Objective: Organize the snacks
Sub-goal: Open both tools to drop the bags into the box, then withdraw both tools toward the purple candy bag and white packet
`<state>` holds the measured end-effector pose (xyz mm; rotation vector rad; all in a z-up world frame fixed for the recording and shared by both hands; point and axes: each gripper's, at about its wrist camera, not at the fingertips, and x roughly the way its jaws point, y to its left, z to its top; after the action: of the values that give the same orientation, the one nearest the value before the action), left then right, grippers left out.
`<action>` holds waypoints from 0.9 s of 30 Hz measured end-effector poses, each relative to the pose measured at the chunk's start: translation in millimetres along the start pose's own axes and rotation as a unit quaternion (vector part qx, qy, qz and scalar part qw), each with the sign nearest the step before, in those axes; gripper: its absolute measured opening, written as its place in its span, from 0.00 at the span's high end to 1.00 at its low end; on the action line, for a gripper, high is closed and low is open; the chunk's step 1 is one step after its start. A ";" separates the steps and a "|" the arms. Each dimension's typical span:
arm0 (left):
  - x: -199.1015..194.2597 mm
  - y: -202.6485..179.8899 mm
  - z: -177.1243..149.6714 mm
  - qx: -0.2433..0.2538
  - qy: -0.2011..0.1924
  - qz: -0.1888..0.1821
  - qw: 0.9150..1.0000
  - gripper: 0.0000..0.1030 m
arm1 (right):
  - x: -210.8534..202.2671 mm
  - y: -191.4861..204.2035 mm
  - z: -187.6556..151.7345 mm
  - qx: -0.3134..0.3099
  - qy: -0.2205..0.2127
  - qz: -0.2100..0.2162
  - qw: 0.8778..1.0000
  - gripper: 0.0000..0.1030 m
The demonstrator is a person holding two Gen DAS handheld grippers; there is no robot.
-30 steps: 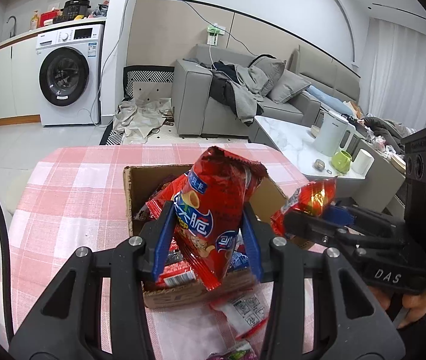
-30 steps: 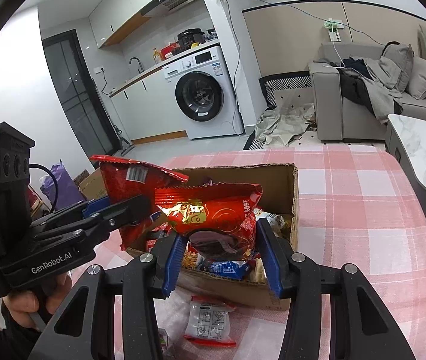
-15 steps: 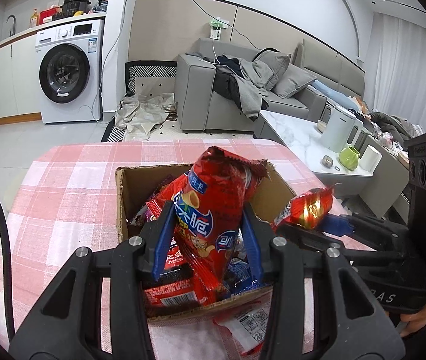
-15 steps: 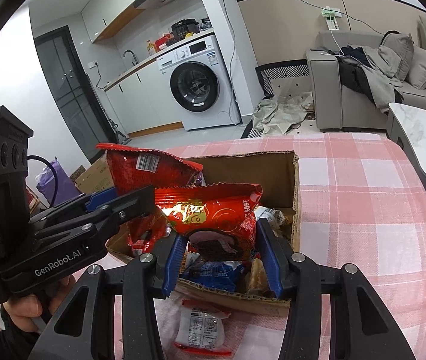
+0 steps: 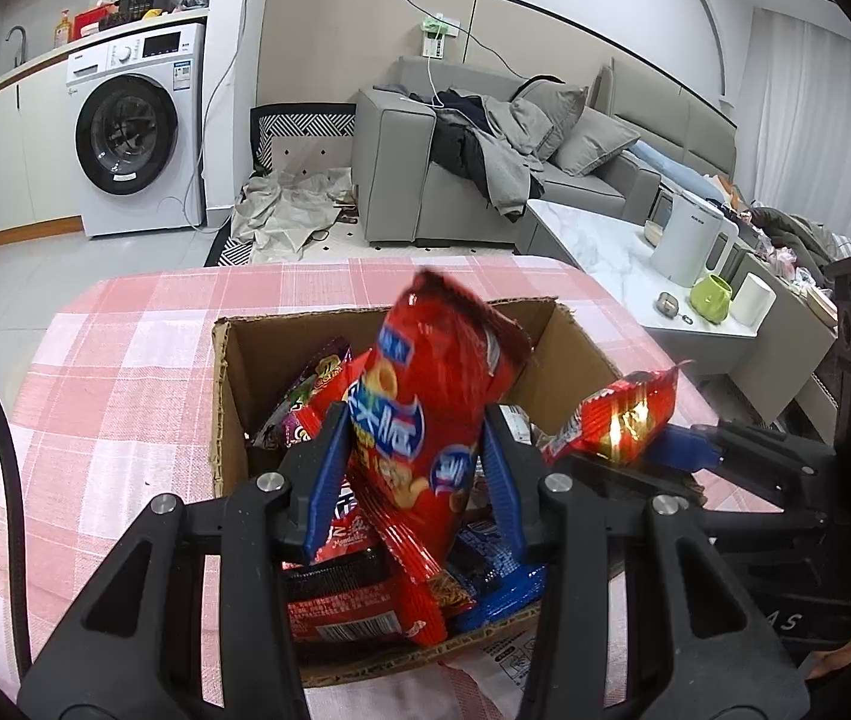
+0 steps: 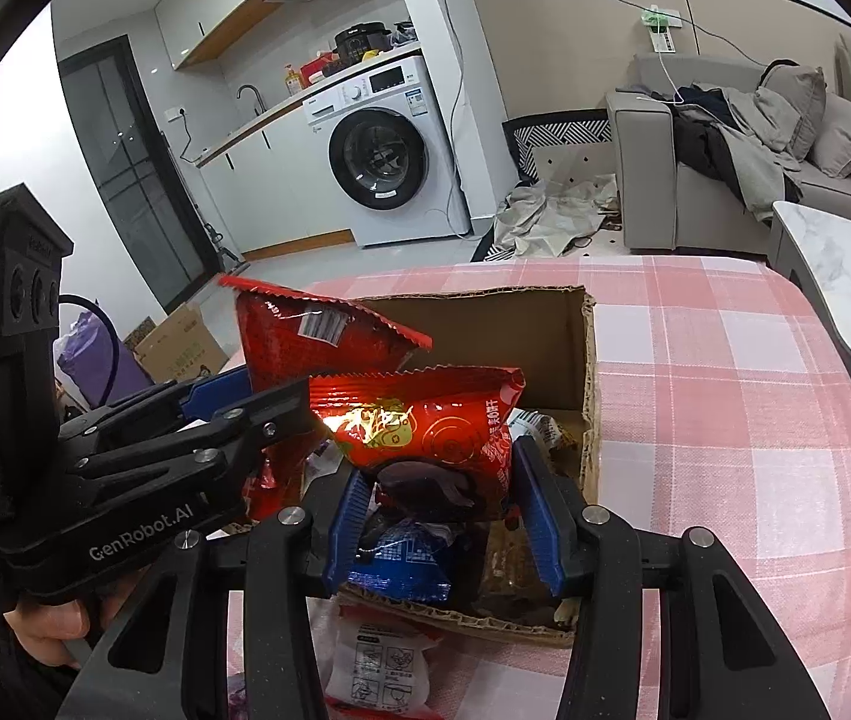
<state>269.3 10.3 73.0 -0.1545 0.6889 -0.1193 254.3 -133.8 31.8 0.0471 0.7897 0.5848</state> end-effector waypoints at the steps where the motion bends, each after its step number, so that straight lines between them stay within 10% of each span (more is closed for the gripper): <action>1: 1.7 1.4 -0.2 -0.001 0.001 -0.001 1.000 0.62 | 0.6 -0.6 0.2 -0.001 0.002 0.001 1.000 0.54; 7: 3.3 3.2 -0.2 0.000 0.003 0.002 1.000 0.60 | -6.3 2.4 0.2 -0.017 -0.007 -0.004 1.000 0.46; 20: -34.1 12.1 -24.8 0.010 -0.007 0.034 0.999 0.00 | -40.1 -12.2 -12.3 0.000 -0.032 -0.021 0.999 0.01; 27: -57.1 15.5 -51.5 0.017 -0.007 0.039 0.999 0.01 | -50.8 -14.9 -30.4 0.005 -0.029 -0.022 0.999 0.01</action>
<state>193.5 29.5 66.5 -0.0957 0.6775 -0.0543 212.6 -177.6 39.7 0.0551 0.7356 0.5349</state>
